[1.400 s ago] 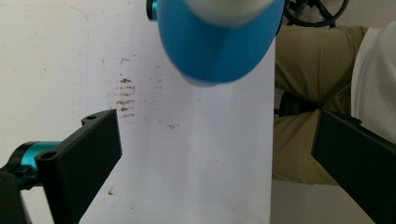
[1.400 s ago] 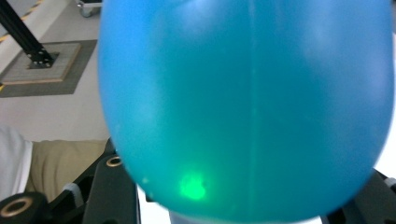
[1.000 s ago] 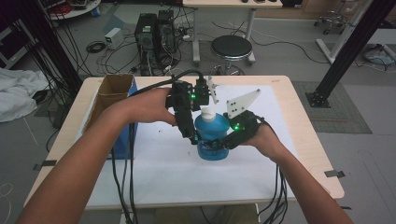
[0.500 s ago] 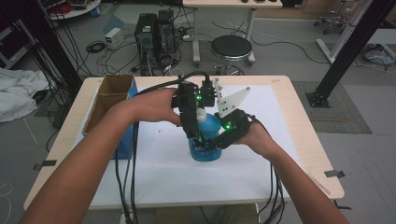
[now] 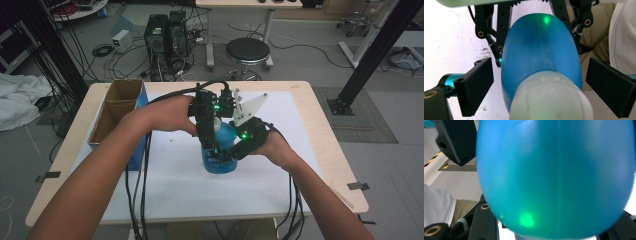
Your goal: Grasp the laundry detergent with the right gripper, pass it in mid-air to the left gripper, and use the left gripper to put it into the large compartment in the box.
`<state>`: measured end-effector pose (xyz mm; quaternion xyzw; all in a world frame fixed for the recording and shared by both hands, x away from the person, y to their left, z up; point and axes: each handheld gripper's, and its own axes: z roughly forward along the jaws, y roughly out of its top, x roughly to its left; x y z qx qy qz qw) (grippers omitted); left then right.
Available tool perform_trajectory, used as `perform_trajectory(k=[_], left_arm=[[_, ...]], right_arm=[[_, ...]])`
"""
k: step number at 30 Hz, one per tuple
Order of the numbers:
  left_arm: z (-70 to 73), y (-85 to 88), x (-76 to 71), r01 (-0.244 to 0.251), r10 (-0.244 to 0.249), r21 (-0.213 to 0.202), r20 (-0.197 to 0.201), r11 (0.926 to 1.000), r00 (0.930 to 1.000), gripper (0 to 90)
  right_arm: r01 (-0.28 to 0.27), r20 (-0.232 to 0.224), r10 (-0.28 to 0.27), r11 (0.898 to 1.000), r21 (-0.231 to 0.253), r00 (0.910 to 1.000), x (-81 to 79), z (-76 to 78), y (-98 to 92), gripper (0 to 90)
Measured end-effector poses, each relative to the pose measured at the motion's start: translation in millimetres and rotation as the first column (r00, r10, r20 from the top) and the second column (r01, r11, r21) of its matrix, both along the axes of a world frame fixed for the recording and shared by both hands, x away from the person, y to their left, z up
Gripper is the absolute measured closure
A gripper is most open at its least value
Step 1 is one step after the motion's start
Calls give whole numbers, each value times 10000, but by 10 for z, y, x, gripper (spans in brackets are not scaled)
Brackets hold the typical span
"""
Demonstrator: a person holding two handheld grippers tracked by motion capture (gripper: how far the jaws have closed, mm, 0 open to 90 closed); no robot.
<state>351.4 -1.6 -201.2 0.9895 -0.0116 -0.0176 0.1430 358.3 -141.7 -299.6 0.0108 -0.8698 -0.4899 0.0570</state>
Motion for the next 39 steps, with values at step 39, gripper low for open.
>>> perform_trajectory(k=[39], left_arm=[[-8, -6, -16, 385, -388, 82, 516, 9992, 9979, 315]], right_arm=[[-45, 38, 45, 10000, 23, 10000, -6, -8, 10, 441]])
